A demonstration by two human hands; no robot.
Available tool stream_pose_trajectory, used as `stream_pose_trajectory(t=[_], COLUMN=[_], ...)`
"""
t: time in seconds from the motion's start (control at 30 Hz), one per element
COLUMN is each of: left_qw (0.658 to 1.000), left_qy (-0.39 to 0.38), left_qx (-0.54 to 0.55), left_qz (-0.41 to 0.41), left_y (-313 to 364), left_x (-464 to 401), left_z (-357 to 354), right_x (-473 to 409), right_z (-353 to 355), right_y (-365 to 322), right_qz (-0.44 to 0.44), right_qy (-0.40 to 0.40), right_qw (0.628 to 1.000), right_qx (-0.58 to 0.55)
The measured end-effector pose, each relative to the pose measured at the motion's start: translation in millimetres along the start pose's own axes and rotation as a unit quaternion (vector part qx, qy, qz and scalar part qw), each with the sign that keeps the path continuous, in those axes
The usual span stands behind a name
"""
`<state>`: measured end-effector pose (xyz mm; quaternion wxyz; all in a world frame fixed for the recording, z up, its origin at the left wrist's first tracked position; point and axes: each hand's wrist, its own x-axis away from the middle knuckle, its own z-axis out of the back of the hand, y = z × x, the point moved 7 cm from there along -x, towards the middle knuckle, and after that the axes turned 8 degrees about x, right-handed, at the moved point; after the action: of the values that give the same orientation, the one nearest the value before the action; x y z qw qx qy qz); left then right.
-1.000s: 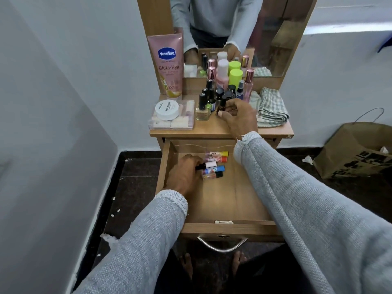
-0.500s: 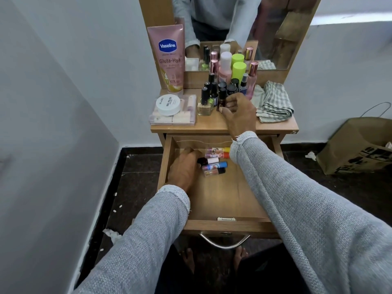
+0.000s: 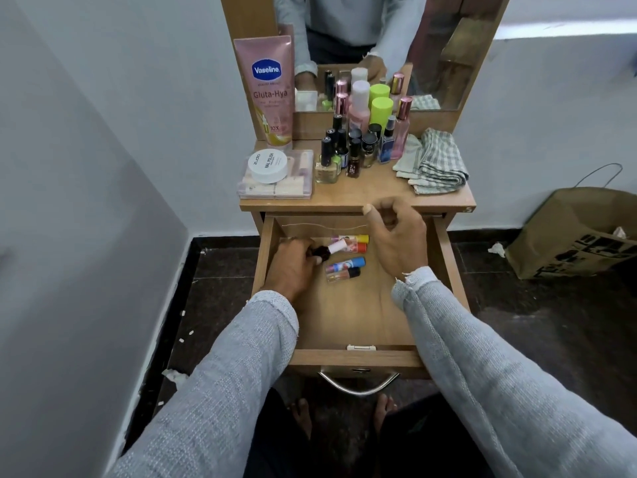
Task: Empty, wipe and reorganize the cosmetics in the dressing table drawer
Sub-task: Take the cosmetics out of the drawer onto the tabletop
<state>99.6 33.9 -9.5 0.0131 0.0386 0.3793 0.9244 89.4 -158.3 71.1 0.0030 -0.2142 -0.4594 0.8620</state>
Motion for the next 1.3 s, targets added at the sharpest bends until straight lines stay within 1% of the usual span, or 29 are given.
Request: stream_pose_trajectory(t=[0.1, 0.2, 0.37, 0.47, 0.53, 0.6, 0.63, 0.7, 0.73, 0.8, 0.9, 1.03, 1.17, 1.3], left_qw=[0.993, 0.978, 0.959, 0.947, 0.944, 0.953, 0.963, 0.986, 0.993, 0.996, 0.997, 0.996, 0.996, 0.997], left_qy=[-0.005, -0.002, -0.009, -0.006, 0.0, 0.004, 0.005, -0.007, -0.019, -0.043, -0.055, -0.053, -0.047, -0.039], left_qx=[0.12, 0.209, 0.281, 0.318, 0.328, 0.301, 0.266, 0.158, 0.106, 0.045, 0.009, -0.018, -0.02, -0.019], left_qz=[0.005, -0.026, -0.044, -0.043, -0.042, -0.041, -0.04, -0.047, -0.056, -0.06, -0.051, -0.068, -0.073, -0.071], left_y=[4, 16, 28, 28, 27, 24, 21, 16, 14, 11, 9, 12, 12, 13], left_x=[6, 9, 12, 11, 10, 10, 10, 11, 12, 13, 14, 14, 13, 12], left_z=[4, 5, 7, 12, 13, 12, 10, 2, -3, -11, -15, -16, -17, -17], right_x=[10, 19, 22, 14, 4, -10, -19, -39, -48, -64, -78, -84, -80, -74], right_z=[-12, -25, -36, -34, -29, -22, -19, -15, -15, -18, -27, -39, -40, -40], right_y=[14, 25, 15, 5, -3, -13, -17, -23, -24, -23, -18, -11, -13, -12], right_qz=[-0.053, -0.094, -0.049, -0.023, 0.0, 0.027, 0.04, 0.058, 0.06, 0.059, 0.061, 0.047, 0.046, 0.037], right_qy=[-0.071, -0.127, -0.175, -0.178, -0.161, -0.124, -0.103, -0.067, -0.057, -0.048, -0.052, -0.059, -0.037, -0.014], right_qw=[0.996, 0.987, 0.983, 0.984, 0.987, 0.991, 0.992, 0.993, 0.992, 0.99, 0.986, 0.986, 0.992, 0.993], right_qx=[0.002, 0.004, 0.015, 0.015, 0.019, 0.038, 0.054, 0.081, 0.094, 0.119, 0.146, 0.148, 0.116, 0.109])
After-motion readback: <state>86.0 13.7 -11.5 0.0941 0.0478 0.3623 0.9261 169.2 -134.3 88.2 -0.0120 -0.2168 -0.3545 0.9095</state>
